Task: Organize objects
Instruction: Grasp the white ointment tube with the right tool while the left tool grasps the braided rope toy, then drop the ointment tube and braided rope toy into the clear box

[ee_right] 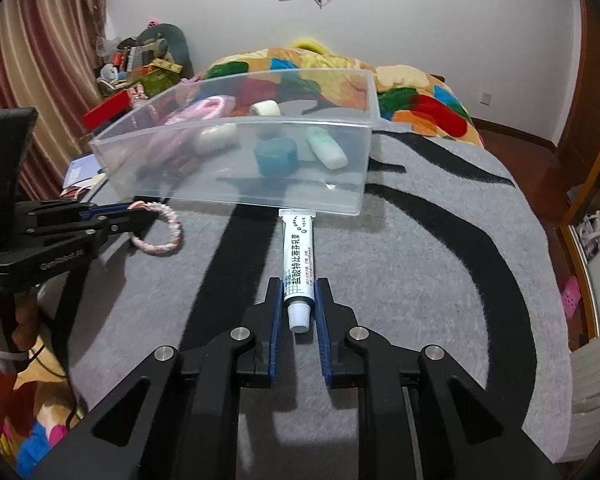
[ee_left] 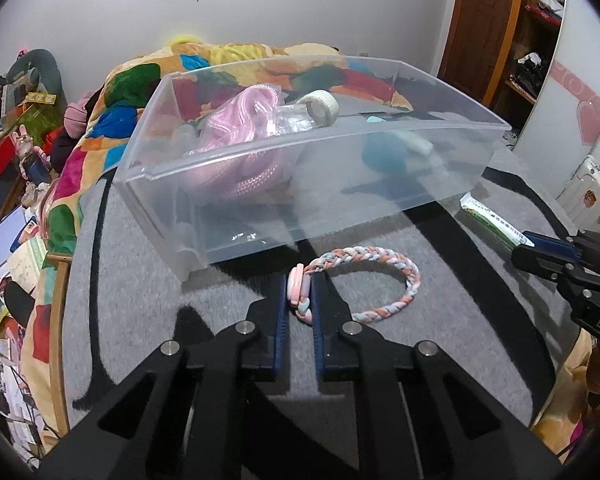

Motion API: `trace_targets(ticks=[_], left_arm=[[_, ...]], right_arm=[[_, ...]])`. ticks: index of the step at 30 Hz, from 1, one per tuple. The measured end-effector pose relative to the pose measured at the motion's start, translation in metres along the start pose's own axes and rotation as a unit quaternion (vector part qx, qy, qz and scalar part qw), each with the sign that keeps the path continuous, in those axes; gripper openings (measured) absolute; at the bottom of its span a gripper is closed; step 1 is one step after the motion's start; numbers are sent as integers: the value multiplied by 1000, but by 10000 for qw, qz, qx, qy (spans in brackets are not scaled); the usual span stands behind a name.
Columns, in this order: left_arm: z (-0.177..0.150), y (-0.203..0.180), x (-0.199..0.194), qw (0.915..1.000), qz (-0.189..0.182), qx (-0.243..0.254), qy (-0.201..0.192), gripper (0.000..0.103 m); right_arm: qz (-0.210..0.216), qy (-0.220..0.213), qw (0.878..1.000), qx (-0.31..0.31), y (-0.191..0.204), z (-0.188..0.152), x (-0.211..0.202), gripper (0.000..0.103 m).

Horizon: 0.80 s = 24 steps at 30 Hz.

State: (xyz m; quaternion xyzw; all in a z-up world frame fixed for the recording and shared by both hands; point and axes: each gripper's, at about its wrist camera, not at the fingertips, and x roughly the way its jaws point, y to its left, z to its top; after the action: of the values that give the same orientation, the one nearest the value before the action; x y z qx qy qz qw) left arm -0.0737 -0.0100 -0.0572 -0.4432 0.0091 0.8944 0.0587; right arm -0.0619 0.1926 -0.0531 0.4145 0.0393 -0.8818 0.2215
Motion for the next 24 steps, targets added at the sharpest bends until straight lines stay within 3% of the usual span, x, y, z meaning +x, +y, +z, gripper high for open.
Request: trace_targets(ticks=[10, 24], left_arm=[[1, -3, -31, 9972, -447, -381, -455, 10], [51, -3, -67, 9914, -371, -506, -1144, 10]], right_arm=[[264, -310, 9990, -166, 17, 6, -27, 14], [445, -907, 9949, -69, 17, 49, -40, 14]])
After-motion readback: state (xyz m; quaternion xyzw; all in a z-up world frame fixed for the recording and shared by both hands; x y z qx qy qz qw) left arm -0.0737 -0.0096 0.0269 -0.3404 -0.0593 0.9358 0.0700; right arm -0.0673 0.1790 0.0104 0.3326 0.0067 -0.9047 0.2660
